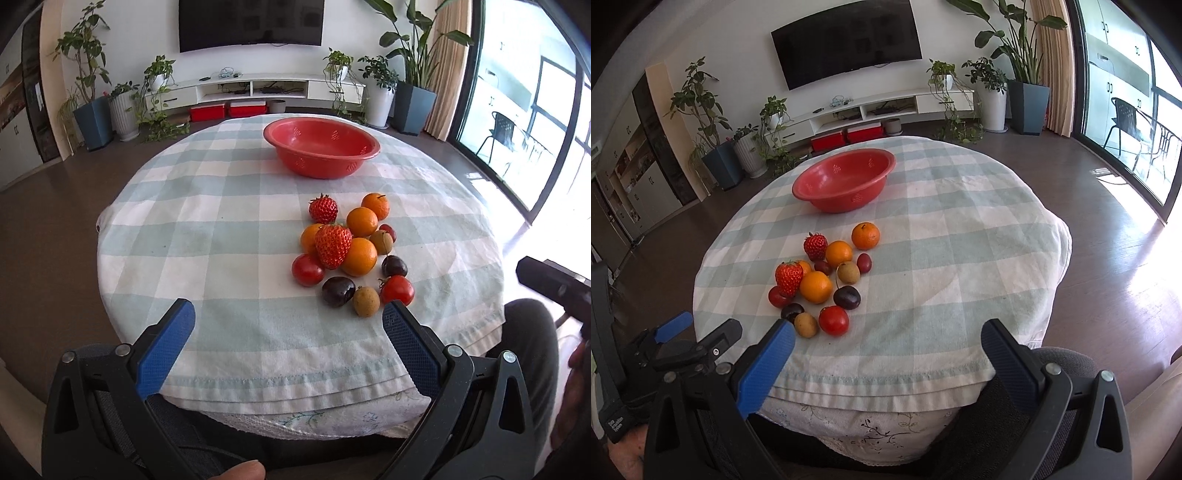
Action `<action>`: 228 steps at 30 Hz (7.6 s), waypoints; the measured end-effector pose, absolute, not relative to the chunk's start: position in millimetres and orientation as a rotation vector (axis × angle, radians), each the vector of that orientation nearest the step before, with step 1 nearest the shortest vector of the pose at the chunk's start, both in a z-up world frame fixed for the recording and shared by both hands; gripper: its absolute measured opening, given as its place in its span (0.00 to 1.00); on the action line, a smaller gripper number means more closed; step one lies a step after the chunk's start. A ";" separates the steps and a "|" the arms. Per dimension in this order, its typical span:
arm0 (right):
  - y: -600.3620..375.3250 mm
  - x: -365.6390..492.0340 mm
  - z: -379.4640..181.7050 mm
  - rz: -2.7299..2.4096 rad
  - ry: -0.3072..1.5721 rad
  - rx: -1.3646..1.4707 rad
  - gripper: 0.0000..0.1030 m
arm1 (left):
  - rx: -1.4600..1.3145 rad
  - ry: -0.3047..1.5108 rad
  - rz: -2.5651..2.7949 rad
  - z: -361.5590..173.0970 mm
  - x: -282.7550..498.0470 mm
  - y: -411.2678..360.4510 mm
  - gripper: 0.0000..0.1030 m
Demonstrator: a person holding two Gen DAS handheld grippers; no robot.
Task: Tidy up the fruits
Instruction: 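Close the right gripper around the red tomato and lift it, then lower the left gripper onto the brown kiwi and close it while the right gripper holds the tomato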
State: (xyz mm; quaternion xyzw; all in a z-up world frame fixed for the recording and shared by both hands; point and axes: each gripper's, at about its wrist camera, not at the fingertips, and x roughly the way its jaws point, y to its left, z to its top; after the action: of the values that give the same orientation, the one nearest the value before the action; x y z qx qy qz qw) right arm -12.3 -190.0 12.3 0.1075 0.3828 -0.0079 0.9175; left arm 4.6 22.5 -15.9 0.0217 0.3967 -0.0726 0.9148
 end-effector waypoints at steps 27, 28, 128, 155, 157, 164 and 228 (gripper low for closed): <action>-158.4 70.6 -75.0 0.249 1.055 0.132 0.64 | 0.128 0.958 -0.549 -49.8 74.1 15.6 0.64; -155.8 71.9 -75.5 0.260 1.058 0.127 0.63 | 0.130 0.961 -0.558 -51.2 74.7 15.5 0.63; -208.8 60.1 -55.8 0.385 0.969 0.258 0.34 | 0.550 0.918 -0.455 -70.7 69.3 -79.4 0.21; -210.7 58.9 -57.7 0.375 0.966 0.265 0.34 | 0.628 0.764 -0.454 -67.1 28.6 -68.1 0.09; -209.0 58.4 -57.7 0.379 0.967 0.262 0.34 | 0.609 0.776 -0.484 -66.7 29.1 -69.6 0.09; -208.9 58.4 -58.1 0.375 0.970 0.263 0.34 | 0.602 0.802 -0.509 -70.8 37.5 -77.7 0.20; -198.0 74.1 -75.9 0.335 1.033 0.180 0.46 | 0.373 0.973 -0.566 -77.0 84.0 -65.2 0.23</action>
State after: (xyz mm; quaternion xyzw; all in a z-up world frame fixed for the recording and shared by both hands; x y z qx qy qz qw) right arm 74.1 -198.0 -75.9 0.0854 0.4909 0.1589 0.8523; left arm 84.0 -65.2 -77.0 0.1756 0.4587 -0.2666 0.8293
